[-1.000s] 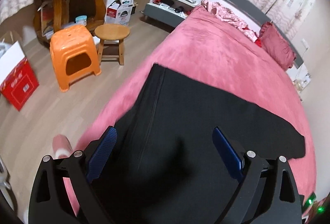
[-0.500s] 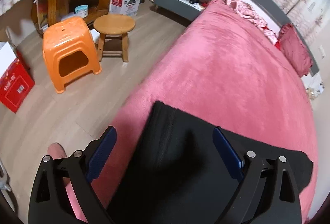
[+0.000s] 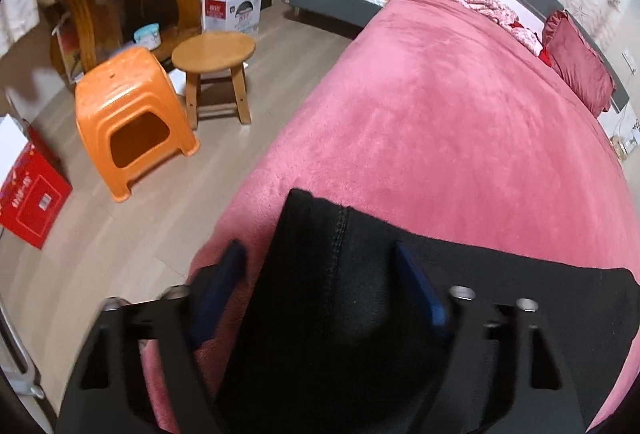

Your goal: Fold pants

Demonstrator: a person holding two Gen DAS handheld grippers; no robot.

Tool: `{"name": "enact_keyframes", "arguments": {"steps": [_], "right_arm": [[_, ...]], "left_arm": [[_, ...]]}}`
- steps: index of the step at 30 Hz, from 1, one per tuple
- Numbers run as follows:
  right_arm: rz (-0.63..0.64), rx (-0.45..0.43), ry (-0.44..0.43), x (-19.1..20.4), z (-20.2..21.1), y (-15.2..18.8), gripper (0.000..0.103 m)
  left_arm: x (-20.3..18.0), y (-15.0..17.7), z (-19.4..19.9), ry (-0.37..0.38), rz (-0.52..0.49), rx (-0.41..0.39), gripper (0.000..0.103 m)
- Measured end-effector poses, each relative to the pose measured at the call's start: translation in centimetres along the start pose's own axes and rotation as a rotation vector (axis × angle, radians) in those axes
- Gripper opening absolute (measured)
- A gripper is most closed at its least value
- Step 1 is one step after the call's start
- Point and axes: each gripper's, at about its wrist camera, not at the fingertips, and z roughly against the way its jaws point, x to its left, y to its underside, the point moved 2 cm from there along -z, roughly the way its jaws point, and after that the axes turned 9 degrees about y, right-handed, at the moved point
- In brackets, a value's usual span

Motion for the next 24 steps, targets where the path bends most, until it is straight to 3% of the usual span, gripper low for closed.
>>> {"name": "enact_keyframes", "arguments": {"steps": [2, 4, 6, 12, 18, 24], "right_arm": [[0.000, -0.001, 0.001, 0.0, 0.0, 0.0, 0.101], [-0.001, 0.000, 0.000, 0.0, 0.0, 0.0, 0.101], [0.000, 0.000, 0.000, 0.0, 0.0, 0.0, 0.101], [-0.001, 0.001, 0.000, 0.0, -0.1, 0.0, 0.101], [-0.002, 0.001, -0.001, 0.1, -0.1, 0.0, 0.101], [-0.006, 0.003, -0.007, 0.1, -0.1, -0.1, 0.101]], "left_arm": [[0.0, -0.1, 0.4, -0.016, 0.001, -0.008, 0.043], [0.2, -0.2, 0.9, -0.022, 0.007, -0.013, 0.020], [0.1, -0.1, 1.6, -0.008, 0.005, -0.017, 0.005], [-1.8, 0.2, 4.6, 0.025, -0.058, -0.086, 0.005], [-2.4, 1.7, 9.6, 0.149, -0.026, -0.167, 0.005], [-2.2, 5.7, 14.9, 0.278, 0.017, -0.212, 0.005]]}}
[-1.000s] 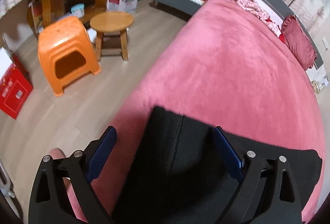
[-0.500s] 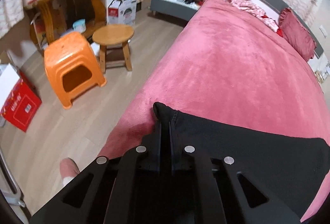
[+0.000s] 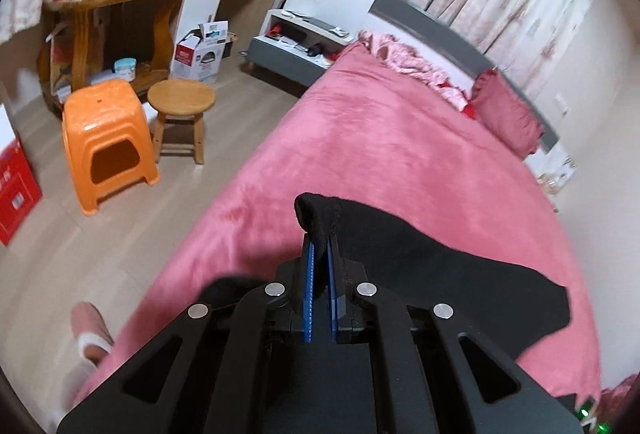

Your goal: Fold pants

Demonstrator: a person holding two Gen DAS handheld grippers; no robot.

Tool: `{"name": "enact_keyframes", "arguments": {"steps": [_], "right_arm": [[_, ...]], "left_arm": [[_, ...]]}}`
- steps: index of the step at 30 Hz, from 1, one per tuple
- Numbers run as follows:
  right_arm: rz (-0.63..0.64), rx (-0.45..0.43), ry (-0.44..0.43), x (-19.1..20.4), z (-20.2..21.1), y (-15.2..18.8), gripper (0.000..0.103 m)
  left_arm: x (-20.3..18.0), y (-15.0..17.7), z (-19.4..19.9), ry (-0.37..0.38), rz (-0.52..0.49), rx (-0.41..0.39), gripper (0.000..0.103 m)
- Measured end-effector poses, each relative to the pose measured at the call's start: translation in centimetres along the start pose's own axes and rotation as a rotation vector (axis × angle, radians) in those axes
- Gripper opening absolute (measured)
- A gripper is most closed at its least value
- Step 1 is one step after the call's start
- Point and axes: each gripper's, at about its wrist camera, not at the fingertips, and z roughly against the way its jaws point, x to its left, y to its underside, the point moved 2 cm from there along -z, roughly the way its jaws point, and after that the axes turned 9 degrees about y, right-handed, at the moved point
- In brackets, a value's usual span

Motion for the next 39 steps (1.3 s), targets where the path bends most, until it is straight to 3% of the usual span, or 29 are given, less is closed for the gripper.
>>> {"name": "enact_keyframes", "arguments": {"steps": [8, 15, 19, 24, 27, 32, 35, 39], "right_arm": [[-0.004, 0.002, -0.004, 0.1, -0.1, 0.0, 0.101], [0.008, 0.014, 0.010, 0.3, -0.1, 0.0, 0.101], [0.013, 0.030, 0.015, 0.5, -0.2, -0.2, 0.101], [0.076, 0.162, 0.030, 1.0, -1.0, -1.8, 0.101], [0.101, 0.279, 0.037, 1.6, -1.6, -4.3, 0.101], [0.035, 0.233, -0.050, 4.5, -0.8, -11.7, 0.101], [-0.045, 0.257, -0.118, 7.3, -1.5, -16.2, 0.101], [-0.100, 0.303, -0.123, 11.9, -3.5, -20.4, 0.101]], "left_arm": [[0.0, 6.0, 5.0, 0.104, 0.071, 0.009, 0.004], [2.5, 11.3, 4.4, 0.063, 0.137, 0.052, 0.003], [3.6, 12.8, 3.6, 0.063, 0.149, 0.069, 0.003], [3.6, 13.1, 3.1, 0.073, 0.114, 0.069, 0.003], [4.0, 13.5, 2.6, 0.075, 0.117, 0.080, 0.003], [4.2, 13.8, 2.6, 0.082, 0.118, 0.075, 0.003], [4.4, 13.8, 2.6, 0.087, 0.123, 0.076, 0.003], [4.4, 13.9, 2.5, 0.090, 0.123, 0.078, 0.003]]}}
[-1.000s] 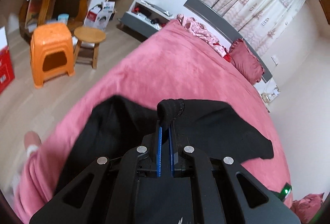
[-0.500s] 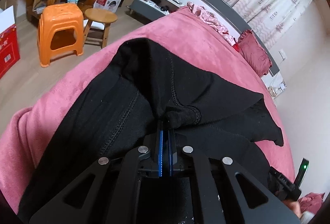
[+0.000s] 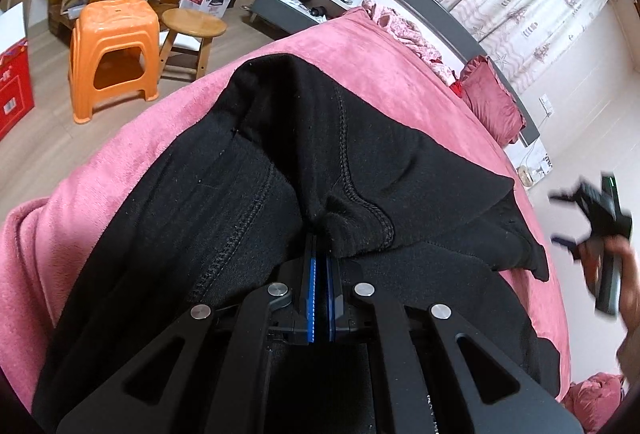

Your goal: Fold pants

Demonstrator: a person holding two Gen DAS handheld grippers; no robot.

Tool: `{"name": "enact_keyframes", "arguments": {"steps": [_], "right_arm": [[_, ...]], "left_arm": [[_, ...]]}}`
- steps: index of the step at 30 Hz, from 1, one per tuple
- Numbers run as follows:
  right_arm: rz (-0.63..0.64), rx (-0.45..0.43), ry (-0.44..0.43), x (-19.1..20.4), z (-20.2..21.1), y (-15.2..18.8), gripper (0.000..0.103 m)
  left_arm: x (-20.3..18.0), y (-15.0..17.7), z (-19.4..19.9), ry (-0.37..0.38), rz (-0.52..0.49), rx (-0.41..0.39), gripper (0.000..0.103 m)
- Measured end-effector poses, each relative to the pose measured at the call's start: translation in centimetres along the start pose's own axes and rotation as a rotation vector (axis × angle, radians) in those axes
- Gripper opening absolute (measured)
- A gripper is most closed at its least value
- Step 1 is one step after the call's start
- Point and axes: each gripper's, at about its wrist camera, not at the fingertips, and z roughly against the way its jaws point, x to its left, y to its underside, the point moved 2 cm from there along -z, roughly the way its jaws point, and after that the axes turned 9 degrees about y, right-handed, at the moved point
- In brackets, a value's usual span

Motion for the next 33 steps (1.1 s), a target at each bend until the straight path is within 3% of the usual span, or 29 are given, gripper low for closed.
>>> {"name": "enact_keyframes", "arguments": {"steps": [7, 9, 12, 14, 16, 19, 22, 29, 33], "right_arm": [[-0.194, 0.142, -0.014, 4.5, -5.1, -3.0, 0.100], [-0.237, 0.156, -0.007, 4.2, -6.2, -2.8, 0.090], [-0.265, 0.199, 0.001, 3.2, -8.1, -2.1, 0.048], [-0.254, 0.216, -0.056, 2.5, -8.6, -1.7, 0.022], [-0.243, 0.194, -0.112, 1.9, -7.7, -1.6, 0.010], [-0.196, 0.143, -0.168, 1.6, -4.9, -1.5, 0.009], [-0.135, 0.098, -0.231, 0.8, -1.2, -0.5, 0.009], [-0.067, 0.019, -0.349, -2.2, 5.3, 5.1, 0.009], [-0.018, -0.037, -0.373, -3.8, 7.5, 10.8, 0.009]], "left_arm": [[0.0, 0.0, -0.1, 0.011, 0.009, 0.002, 0.003], [0.1, 0.0, -0.1, 0.016, 0.014, 0.003, 0.003], [0.2, 0.0, -0.1, 0.021, 0.018, 0.004, 0.003], [0.3, 0.0, -0.1, 0.022, 0.019, 0.005, 0.003], [0.3, -0.1, 0.0, 0.028, 0.027, 0.005, 0.003], [0.8, -1.1, 1.1, 0.083, 0.126, -0.021, 0.003], [1.1, -2.7, 3.5, 0.154, 0.218, -0.112, 0.003], [-0.7, -4.7, 7.7, 0.195, 0.129, -0.211, 0.003], [0.4, -4.6, 9.0, 0.200, 0.208, -0.216, 0.003]]}}
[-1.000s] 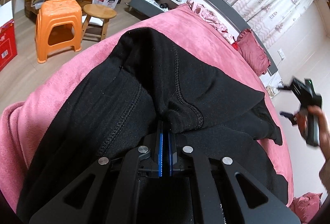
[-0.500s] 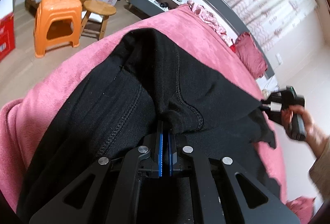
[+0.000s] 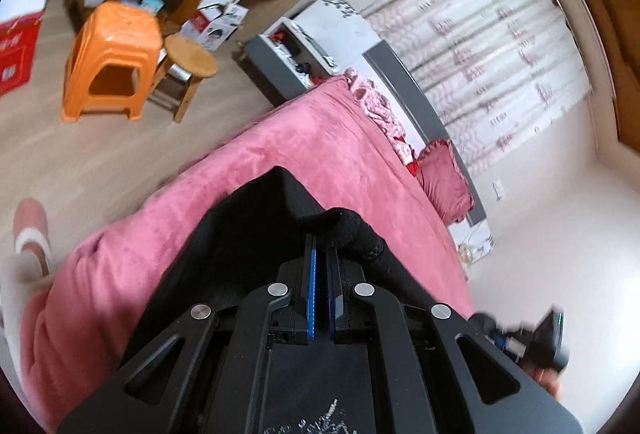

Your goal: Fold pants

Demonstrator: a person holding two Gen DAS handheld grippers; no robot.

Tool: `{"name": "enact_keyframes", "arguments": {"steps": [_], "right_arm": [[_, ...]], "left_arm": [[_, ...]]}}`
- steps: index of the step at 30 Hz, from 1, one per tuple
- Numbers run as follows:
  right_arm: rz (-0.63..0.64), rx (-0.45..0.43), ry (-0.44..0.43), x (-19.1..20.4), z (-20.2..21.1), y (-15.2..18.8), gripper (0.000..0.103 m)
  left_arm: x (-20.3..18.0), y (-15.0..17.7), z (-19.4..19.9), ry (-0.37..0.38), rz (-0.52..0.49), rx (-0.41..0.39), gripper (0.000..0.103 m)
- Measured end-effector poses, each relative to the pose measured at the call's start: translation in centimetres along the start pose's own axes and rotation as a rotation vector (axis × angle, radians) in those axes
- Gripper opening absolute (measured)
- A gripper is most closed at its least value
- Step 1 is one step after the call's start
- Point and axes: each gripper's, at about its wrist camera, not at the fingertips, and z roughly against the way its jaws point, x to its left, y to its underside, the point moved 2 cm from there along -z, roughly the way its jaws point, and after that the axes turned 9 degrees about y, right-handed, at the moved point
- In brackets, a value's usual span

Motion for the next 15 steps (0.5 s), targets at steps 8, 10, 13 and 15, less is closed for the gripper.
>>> {"name": "enact_keyframes", "arguments": {"steps": [8, 10, 13, 15], "right_arm": [[-0.013, 0.022, 0.038, -3.8, -1.8, 11.6, 0.011], [-0.044, 0.052, 0.042, -5.2, -3.2, 13.5, 0.011], [-0.046, 0.058, 0.043, -6.5, -4.6, 14.6, 0.011], [-0.023, 0.042, 0.033, -6.7, -4.7, 14.6, 0.011]], "left_arm": [[2.7, 1.4, 2.7, -0.082, 0.129, 0.021, 0.003], [3.5, 2.0, 3.2, -0.105, 0.164, 0.035, 0.003], [4.1, 2.9, 3.4, -0.132, 0.182, 0.062, 0.003], [3.9, 3.2, 3.8, -0.156, 0.176, 0.065, 0.003]]}}
